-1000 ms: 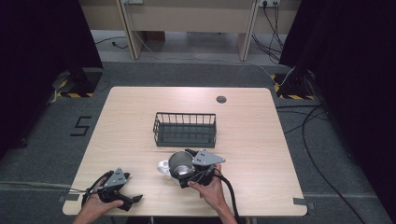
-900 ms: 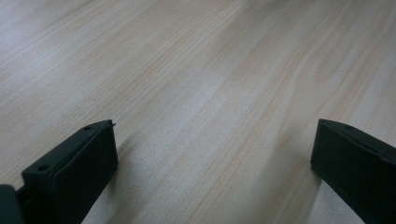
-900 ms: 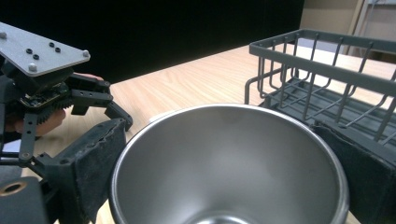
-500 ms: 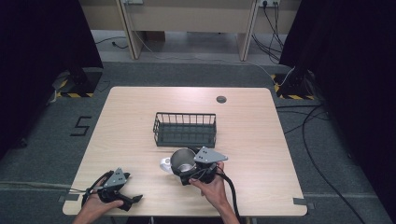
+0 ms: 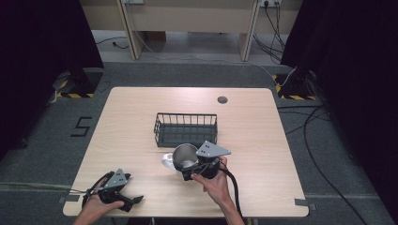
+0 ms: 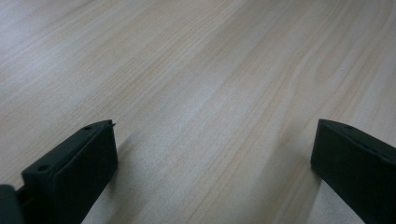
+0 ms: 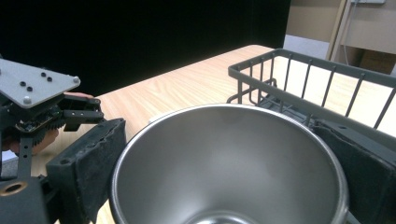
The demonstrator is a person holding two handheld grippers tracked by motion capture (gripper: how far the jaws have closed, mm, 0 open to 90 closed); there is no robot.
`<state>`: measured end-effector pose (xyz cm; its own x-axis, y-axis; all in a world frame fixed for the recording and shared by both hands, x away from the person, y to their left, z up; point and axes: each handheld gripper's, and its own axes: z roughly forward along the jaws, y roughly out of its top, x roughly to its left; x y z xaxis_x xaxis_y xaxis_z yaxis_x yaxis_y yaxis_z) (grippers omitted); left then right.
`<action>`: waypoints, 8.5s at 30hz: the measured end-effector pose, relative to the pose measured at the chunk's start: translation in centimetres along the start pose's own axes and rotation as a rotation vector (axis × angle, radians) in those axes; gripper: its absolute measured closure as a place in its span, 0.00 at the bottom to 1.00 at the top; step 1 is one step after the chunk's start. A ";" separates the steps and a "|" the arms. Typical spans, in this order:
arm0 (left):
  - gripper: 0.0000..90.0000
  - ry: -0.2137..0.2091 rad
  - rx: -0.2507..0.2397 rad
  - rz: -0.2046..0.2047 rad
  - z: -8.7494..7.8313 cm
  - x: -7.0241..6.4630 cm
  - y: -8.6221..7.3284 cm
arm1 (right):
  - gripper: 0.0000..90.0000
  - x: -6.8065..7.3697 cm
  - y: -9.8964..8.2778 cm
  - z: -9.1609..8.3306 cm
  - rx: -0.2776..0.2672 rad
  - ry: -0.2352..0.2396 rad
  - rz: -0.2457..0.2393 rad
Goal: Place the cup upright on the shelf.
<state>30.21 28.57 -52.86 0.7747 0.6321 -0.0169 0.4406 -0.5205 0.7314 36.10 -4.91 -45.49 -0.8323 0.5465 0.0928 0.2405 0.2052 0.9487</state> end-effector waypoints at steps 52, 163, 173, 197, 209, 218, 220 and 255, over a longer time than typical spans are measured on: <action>0.00 -0.001 -0.002 -0.002 0.0 0.0 0.0 | 0.07 -3.7 10.5 -0.9 -0.016 -0.039 0.003; 0.00 0.000 0.001 0.000 0.0 -0.1 0.0 | 0.16 -11.1 8.3 3.6 0.037 -0.142 0.015; 0.00 0.001 -0.001 -0.001 0.0 -0.1 0.0 | 0.17 -10.2 7.9 1.8 0.022 -0.138 0.008; 0.00 0.003 -0.001 0.001 -0.1 -0.1 -0.1 | 0.17 -7.7 6.4 -1.1 0.020 -0.147 0.006; 0.00 0.003 -0.002 0.001 -0.1 -0.1 -0.1 | 0.17 -6.8 5.8 -1.9 0.025 -0.147 0.000; 0.00 0.004 0.000 0.003 -0.1 -0.1 -0.1 | 0.17 -6.3 4.7 -2.4 0.034 -0.142 0.009; 0.00 0.003 0.000 0.003 -0.1 -0.1 -0.1 | 0.17 -6.2 4.4 -2.6 0.039 -0.143 0.009; 0.00 0.003 0.000 0.002 -0.1 -0.1 -0.1 | 0.18 -4.0 -1.8 -6.7 0.100 -0.202 0.012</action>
<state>30.05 28.57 -52.86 0.7742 0.6328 -0.0135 0.4392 -0.5217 0.7314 35.59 -12.93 -45.57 -0.7145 0.6989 0.0319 0.3068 0.2720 0.9121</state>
